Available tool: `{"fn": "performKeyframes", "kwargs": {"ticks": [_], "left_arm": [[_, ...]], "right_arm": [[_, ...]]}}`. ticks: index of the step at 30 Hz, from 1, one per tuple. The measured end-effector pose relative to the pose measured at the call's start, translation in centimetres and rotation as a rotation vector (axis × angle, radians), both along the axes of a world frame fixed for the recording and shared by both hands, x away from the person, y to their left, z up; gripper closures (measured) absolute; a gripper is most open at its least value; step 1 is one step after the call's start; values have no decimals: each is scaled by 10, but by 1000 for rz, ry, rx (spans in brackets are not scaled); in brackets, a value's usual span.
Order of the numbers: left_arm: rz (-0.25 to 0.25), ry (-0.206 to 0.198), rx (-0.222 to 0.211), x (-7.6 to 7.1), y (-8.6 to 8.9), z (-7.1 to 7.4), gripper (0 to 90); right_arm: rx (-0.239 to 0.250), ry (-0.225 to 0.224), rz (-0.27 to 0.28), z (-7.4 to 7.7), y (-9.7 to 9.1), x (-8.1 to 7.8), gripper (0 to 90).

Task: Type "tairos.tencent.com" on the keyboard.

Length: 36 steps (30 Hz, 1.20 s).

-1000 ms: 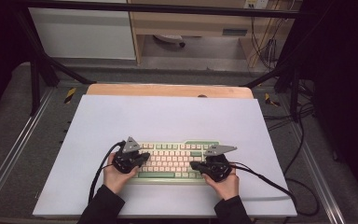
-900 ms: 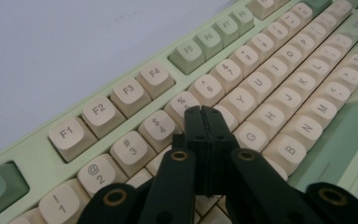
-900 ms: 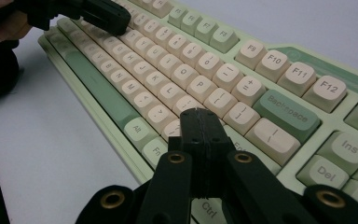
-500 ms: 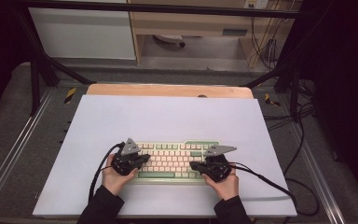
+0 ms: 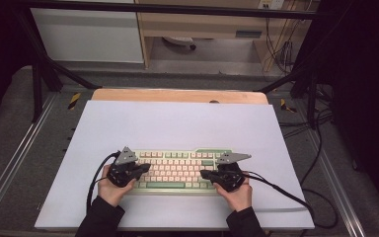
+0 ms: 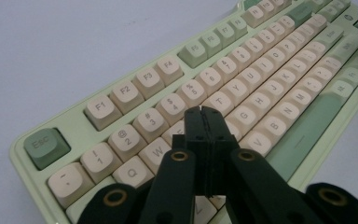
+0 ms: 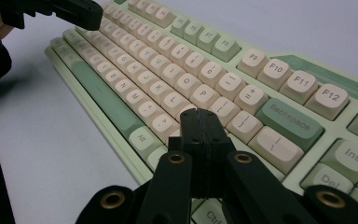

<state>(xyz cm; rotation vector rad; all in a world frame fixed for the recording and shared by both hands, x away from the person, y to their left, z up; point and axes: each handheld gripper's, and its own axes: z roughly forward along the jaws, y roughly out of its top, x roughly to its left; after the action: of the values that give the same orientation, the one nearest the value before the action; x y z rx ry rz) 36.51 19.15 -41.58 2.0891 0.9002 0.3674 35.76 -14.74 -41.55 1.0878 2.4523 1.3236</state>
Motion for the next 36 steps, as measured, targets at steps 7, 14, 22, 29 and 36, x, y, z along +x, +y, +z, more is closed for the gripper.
{"fn": "performKeyframes", "kwargs": {"ticks": [7, 14, 22, 29, 36], "left_arm": [[9, -1, -6, -4, 10, 1, 900], [17, -2, -9, -8, 18, 1, 900], [31, 1, -14, -11, 27, 0, 899], [31, 0, -16, -12, 29, 0, 900], [35, 2, -19, -12, 30, -1, 900]], "right_arm": [[9, -2, -12, 1, 4, 3, 900], [4, -4, -20, 3, 16, 10, 900], [-16, -3, -31, 3, 32, 22, 900], [-46, -7, -42, -1, 43, 32, 900], [-54, -4, -27, -3, 55, 36, 900]]}}
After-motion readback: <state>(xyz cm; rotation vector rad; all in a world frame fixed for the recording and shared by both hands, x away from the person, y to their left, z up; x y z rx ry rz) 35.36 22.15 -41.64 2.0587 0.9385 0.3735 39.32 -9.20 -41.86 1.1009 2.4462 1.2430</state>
